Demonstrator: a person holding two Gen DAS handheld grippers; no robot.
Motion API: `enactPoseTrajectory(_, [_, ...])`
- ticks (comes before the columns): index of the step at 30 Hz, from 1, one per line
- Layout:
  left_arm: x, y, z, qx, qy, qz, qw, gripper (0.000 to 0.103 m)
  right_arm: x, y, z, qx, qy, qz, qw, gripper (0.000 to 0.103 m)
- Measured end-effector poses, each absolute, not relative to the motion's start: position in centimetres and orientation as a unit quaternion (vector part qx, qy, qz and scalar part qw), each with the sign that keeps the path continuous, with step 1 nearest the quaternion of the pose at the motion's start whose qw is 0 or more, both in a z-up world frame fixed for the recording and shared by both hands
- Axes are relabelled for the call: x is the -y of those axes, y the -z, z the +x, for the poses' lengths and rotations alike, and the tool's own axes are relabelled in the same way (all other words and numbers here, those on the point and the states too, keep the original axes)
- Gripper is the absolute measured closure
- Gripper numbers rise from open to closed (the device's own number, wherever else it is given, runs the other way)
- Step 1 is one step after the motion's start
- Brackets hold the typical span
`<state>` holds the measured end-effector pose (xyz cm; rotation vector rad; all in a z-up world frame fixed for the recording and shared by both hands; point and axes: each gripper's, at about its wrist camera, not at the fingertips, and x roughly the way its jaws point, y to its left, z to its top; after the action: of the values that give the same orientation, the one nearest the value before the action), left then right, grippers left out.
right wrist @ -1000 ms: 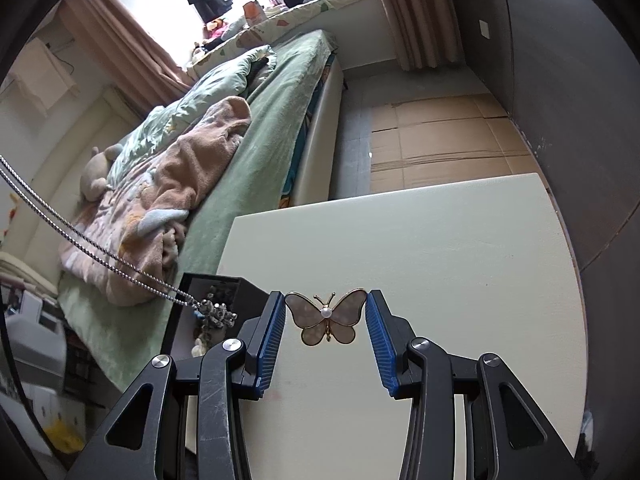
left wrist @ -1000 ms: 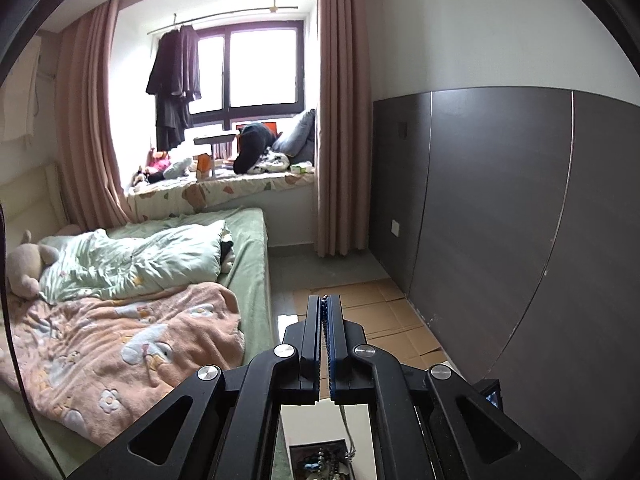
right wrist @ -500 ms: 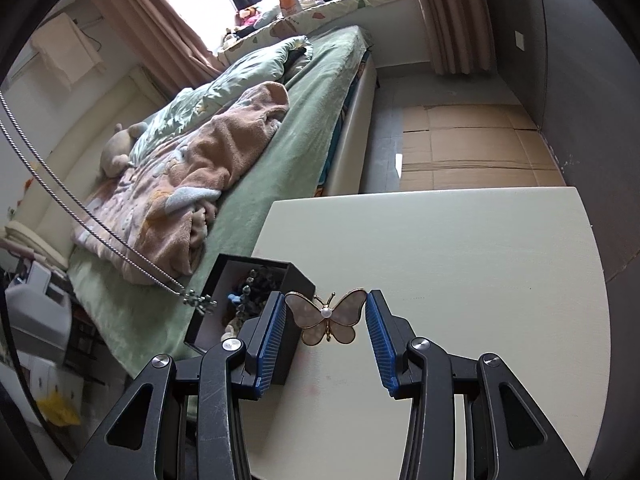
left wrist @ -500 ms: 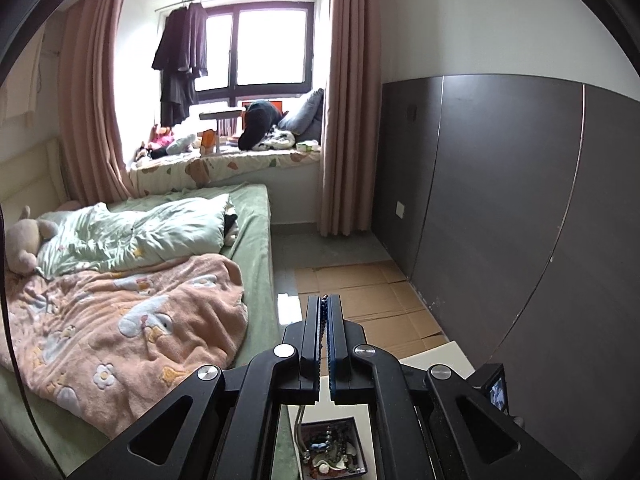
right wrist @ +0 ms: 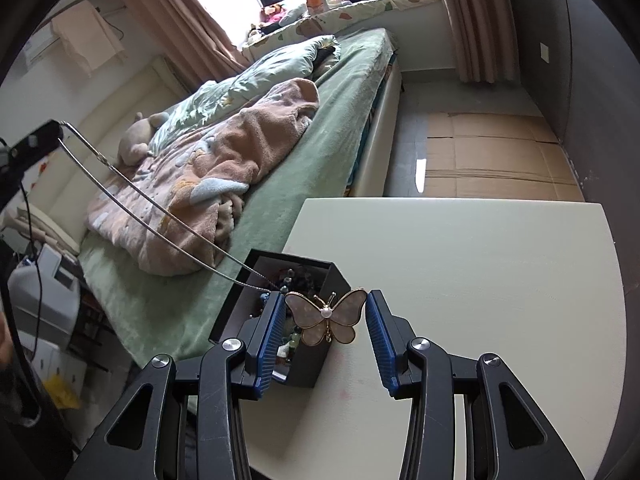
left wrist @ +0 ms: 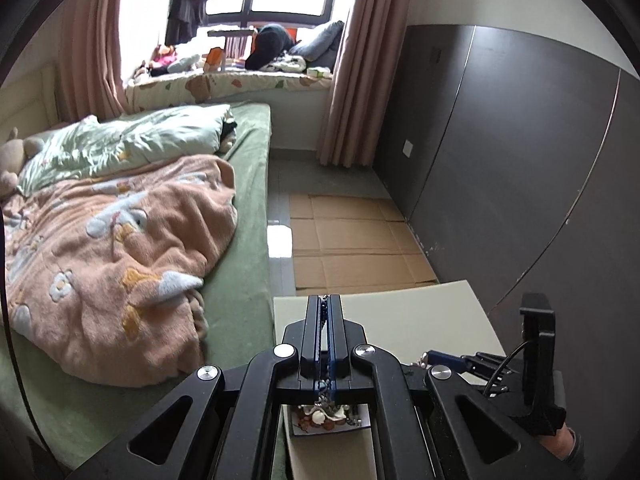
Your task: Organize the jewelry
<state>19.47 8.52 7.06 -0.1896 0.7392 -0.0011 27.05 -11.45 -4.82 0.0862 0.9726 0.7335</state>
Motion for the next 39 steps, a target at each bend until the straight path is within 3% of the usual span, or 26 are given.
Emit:
enactPoseTrajectory(17, [-11.5, 4.5, 18.7, -0.461, -0.01, -0.203, 0.864, 0.098, 8.3, 5.9, 26.7, -0.466, -0.357, 0.026, 0.81, 0.06])
enactPoseTrajectory(18, [-11.7, 4.8, 18.3, -0.462, -0.014, -0.205, 0.863, 0.091, 8.0, 5.9, 26.7, -0.466, -0.358, 0.026, 0.808, 0.06])
enactPoseTrajectory(20, [-12.2, 5.3, 17.6, -0.461, -0.015, -0.212, 0.861, 0.065, 7.4, 6.0, 26.7, -0.468, -0.362, 0.027, 0.806, 0.06])
enactPoseTrajectory(21, [-12.4, 5.4, 17.1, -0.458, -0.017, -0.216, 0.862, 0.04, 7.0, 6.1, 26.6, -0.469, -0.365, 0.027, 0.804, 0.06])
enactPoseTrajectory(22, [-12.6, 5.3, 16.6, -0.451, -0.019, -0.22, 0.865, 0.027, 6.7, 6.1, 26.6, -0.47, -0.367, 0.027, 0.802, 0.06])
enactPoseTrajectory(30, [-13.5, 4.9, 13.8, -0.435, -0.039, -0.217, 0.873, 0.025, 4.1, 6.5, 26.0, -0.492, -0.363, -0.015, 0.791, 0.057])
enactPoseTrajectory(31, [-13.5, 4.7, 13.4, -0.433, -0.038, -0.218, 0.874, 0.025, 4.1, 6.5, 25.9, -0.494, -0.358, -0.018, 0.792, 0.054])
enactPoseTrajectory(33, [-13.2, 4.5, 12.7, -0.428, -0.039, -0.213, 0.878, 0.025, 4.3, 6.3, 25.5, -0.492, -0.344, -0.03, 0.799, 0.034])
enactPoseTrajectory(35, [-12.7, 4.1, 11.7, -0.42, -0.04, -0.201, 0.884, 0.024, 4.8, 5.7, 24.9, -0.485, -0.333, -0.039, 0.808, 0.028])
enactPoseTrajectory(37, [-12.2, 3.8, 11.0, -0.413, -0.038, -0.191, 0.89, 0.014, 5.5, 5.2, 24.1, -0.481, -0.329, -0.032, 0.812, 0.025])
enactPoseTrajectory(39, [-11.6, 3.4, 10.2, -0.403, -0.036, -0.182, 0.896, 0.008, 6.4, 4.7, 23.0, -0.476, -0.326, -0.03, 0.816, 0.012])
